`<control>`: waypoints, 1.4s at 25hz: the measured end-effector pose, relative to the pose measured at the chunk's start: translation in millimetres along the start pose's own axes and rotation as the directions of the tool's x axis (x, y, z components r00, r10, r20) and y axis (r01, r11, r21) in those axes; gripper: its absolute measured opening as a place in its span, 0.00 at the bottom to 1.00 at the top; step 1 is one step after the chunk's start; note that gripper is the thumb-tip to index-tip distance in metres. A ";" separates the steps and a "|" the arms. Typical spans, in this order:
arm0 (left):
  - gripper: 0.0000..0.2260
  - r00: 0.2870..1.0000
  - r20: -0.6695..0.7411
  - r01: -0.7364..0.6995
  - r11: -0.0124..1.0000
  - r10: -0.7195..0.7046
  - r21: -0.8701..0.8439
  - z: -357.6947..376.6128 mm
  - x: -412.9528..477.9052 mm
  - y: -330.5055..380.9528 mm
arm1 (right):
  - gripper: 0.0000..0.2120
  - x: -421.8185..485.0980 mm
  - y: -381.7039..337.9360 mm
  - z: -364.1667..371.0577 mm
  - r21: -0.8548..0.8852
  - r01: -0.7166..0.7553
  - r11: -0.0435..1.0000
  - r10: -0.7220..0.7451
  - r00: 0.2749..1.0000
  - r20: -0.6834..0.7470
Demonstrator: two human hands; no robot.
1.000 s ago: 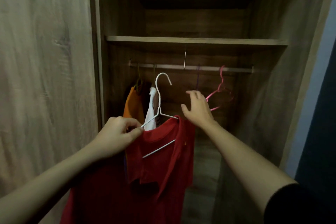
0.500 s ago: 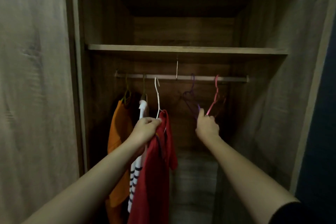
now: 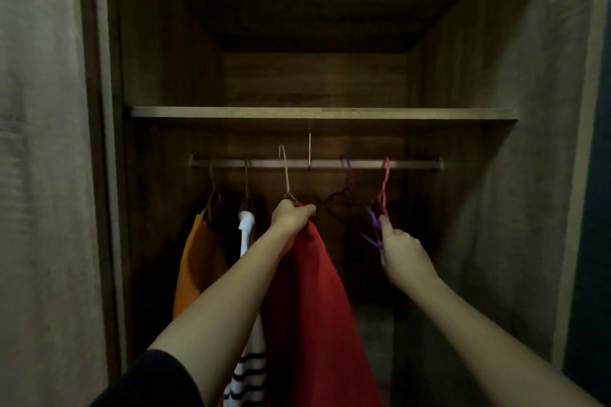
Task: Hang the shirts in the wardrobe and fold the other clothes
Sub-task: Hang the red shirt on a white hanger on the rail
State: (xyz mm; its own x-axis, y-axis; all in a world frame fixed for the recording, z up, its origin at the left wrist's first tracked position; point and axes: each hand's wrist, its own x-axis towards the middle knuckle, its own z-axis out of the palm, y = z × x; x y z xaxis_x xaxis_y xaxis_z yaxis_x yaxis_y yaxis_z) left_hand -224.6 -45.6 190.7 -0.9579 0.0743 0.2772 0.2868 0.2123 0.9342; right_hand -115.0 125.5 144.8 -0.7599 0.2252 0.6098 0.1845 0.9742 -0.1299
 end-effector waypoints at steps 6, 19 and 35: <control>0.08 0.999 0.021 0.028 0.991 -0.031 0.132 12.0 5.7 -24.3 | 0.29 0.1 -4.4 -2.8 -0.023 -0.019 1.000 0.020 0.999 0.037; 0.32 0.983 0.104 -0.181 0.803 0.148 0.568 -16.0 -48.2 -6.7 | 0.34 -27.8 -18.9 -24.5 -0.168 0.007 0.986 -0.017 0.998 -0.058; 0.23 0.958 -0.288 0.211 0.685 -0.002 0.697 -251.4 -388.4 -144.9 | 0.37 -276.5 -230.1 -14.5 0.539 0.547 0.640 -0.704 0.698 0.127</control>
State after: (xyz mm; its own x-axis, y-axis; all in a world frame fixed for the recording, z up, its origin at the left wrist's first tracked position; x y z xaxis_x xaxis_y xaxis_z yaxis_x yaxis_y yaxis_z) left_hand 103.2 -350.2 4.2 -0.9208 -0.2102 0.3285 0.0017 0.8402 0.5423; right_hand 61.7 -161.1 17.4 -0.7399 -0.5272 0.4179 -0.6340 0.7542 -0.1708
